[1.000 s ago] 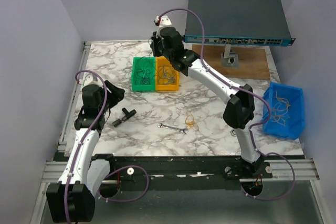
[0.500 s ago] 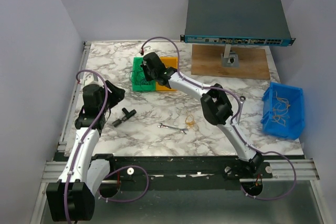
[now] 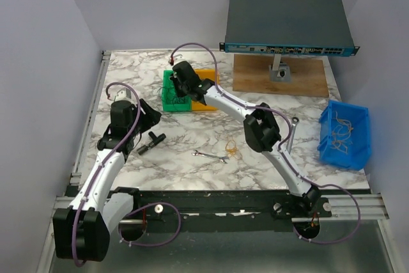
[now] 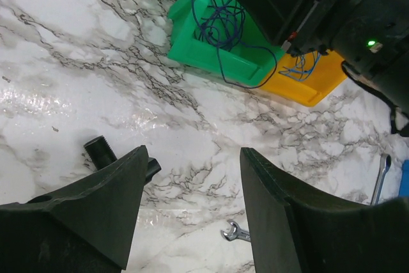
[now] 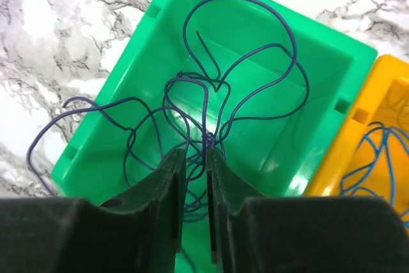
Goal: Untangle the cables
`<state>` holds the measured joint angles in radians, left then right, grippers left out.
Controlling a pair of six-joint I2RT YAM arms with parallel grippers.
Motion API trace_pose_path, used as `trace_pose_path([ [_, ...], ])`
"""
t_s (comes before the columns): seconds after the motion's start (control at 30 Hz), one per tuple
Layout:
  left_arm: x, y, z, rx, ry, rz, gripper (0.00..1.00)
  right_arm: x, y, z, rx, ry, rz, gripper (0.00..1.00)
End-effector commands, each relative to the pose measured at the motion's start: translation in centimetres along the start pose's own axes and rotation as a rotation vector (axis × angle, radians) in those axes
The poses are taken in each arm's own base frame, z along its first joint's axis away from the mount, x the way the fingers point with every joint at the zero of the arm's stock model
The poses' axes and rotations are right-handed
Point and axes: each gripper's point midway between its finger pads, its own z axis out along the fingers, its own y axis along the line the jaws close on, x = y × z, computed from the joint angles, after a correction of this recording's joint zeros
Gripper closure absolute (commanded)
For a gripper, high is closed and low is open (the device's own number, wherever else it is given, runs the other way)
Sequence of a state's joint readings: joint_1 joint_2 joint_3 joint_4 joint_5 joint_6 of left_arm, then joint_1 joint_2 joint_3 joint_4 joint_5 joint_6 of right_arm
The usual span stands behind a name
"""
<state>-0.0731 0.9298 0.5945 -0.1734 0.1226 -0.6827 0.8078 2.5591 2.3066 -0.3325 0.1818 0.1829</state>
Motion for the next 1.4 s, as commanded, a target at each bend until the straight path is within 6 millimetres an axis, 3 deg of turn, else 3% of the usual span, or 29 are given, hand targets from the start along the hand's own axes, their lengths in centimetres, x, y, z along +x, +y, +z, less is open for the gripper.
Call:
trace_pose_path([
  [0.0, -0.9, -0.9, 0.5, 0.006, -0.017, 0.030, 0.38, -6.8, 0.2, -5.0, -0.018, -0.105, 0.013, 0.70],
  [0.13, -0.3, -1.1, 1.3, 0.008, 0.003, 0.033, 0.37, -9.4, 0.6, -8.3, -0.055, -0.148, 0.021, 0.54],
  [0.33, 0.7, -2.2, 3.0, 0.014, 0.040, 0.052, 0.30, -9.0, 0.2, -11.6, -0.065, -0.117, 0.018, 0.30],
  [0.43, 0.9, -2.9, 4.1, 0.010, 0.059, 0.070, 0.29, -8.6, -0.5, -14.1, -0.052, -0.113, 0.032, 0.23],
  [0.5, 1.0, -3.1, 5.0, 0.000, 0.076, 0.081, 0.30, -7.3, -1.2, -15.7, -0.041, -0.107, 0.041, 0.21],
  [0.53, 1.1, -3.2, 5.6, -0.007, 0.088, 0.085, 0.31, -7.7, -1.4, -17.2, -0.045, -0.135, 0.051, 0.21],
  [0.7, 1.9, -3.4, 8.4, -0.032, 0.146, 0.086, 0.39, -4.1, -3.7, -21.7, -0.003, -0.151, 0.089, 0.21],
  [0.83, 2.5, -3.1, 10.7, -0.068, 0.160, 0.054, 0.40, -1.2, -5.1, -25.4, 0.013, -0.164, 0.118, 0.26],
  [0.93, 2.8, -3.0, 12.1, -0.079, 0.172, 0.035, 0.43, 2.1, -6.3, -27.2, 0.033, -0.144, 0.142, 0.26],
  [1.07, 2.5, -2.5, 13.4, -0.123, 0.162, 0.046, 0.53, 4.8, -6.8, -29.9, 0.014, -0.148, 0.185, 0.31],
  [1.13, 2.2, -2.4, 13.7, -0.137, 0.152, 0.052, 0.60, 6.5, -6.7, -30.7, -0.010, -0.136, 0.208, 0.36],
  [1.37, 1.7, -3.0, 15.1, -0.135, 0.168, 0.064, 0.73, 12.7, -7.3, -31.9, -0.024, -0.061, 0.259, 0.37],
])
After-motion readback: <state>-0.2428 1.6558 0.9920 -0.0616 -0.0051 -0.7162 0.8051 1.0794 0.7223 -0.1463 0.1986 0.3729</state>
